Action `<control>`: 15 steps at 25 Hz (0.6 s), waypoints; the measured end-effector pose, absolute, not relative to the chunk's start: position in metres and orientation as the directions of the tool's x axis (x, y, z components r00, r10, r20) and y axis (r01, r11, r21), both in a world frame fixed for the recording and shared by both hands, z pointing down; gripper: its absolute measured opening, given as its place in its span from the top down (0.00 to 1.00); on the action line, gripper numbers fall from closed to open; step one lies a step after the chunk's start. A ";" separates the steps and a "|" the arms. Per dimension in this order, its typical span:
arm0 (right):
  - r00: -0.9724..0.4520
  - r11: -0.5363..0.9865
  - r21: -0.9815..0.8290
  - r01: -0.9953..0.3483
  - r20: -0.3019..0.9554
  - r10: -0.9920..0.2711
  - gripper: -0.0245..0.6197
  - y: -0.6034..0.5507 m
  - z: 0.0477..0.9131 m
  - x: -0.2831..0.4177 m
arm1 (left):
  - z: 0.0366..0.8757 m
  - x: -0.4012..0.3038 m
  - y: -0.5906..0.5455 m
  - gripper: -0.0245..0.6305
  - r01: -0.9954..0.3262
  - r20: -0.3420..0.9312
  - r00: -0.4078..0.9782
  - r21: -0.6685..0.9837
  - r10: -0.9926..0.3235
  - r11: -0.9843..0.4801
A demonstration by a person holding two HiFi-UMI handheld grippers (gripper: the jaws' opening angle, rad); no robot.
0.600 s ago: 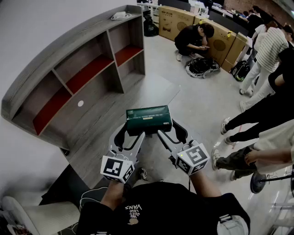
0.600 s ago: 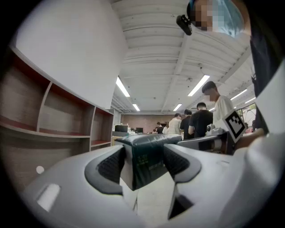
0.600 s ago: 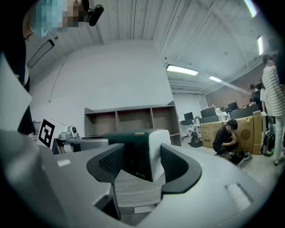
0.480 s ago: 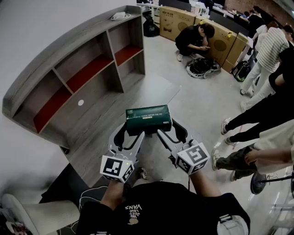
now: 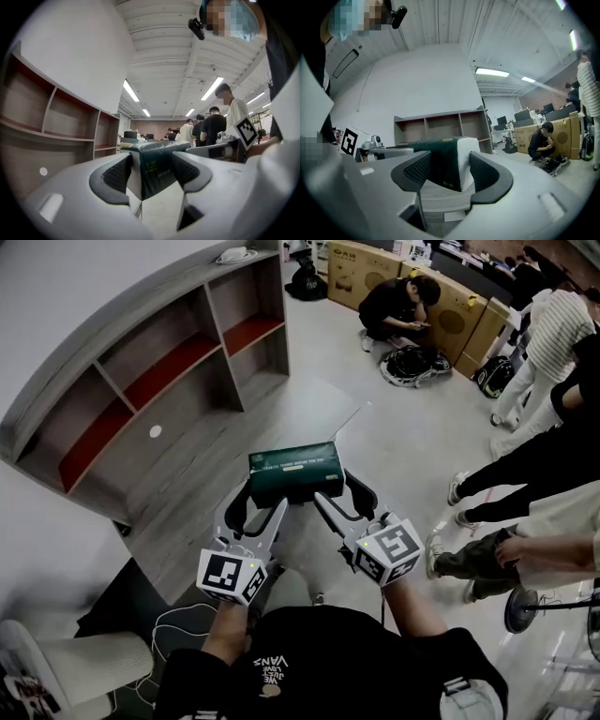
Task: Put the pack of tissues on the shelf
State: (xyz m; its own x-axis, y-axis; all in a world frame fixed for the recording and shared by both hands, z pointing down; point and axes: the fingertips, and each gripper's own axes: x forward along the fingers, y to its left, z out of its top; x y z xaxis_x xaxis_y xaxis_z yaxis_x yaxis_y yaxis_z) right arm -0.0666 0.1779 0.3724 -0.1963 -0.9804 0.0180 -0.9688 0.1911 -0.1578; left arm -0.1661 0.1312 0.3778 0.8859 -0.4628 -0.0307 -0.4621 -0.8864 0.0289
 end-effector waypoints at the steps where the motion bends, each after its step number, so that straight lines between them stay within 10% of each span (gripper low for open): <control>1: -0.196 0.191 -0.156 -0.969 0.018 -0.980 0.60 0.176 0.374 -0.066 | 0.380 -0.165 0.130 0.50 -0.462 -0.031 0.886 0.032 -0.463 -0.886; 15: -0.160 0.155 -0.146 -0.977 0.027 -0.987 0.60 0.102 0.382 0.007 | 0.392 -0.092 0.052 0.50 -0.417 -0.023 0.908 0.055 -0.419 -0.907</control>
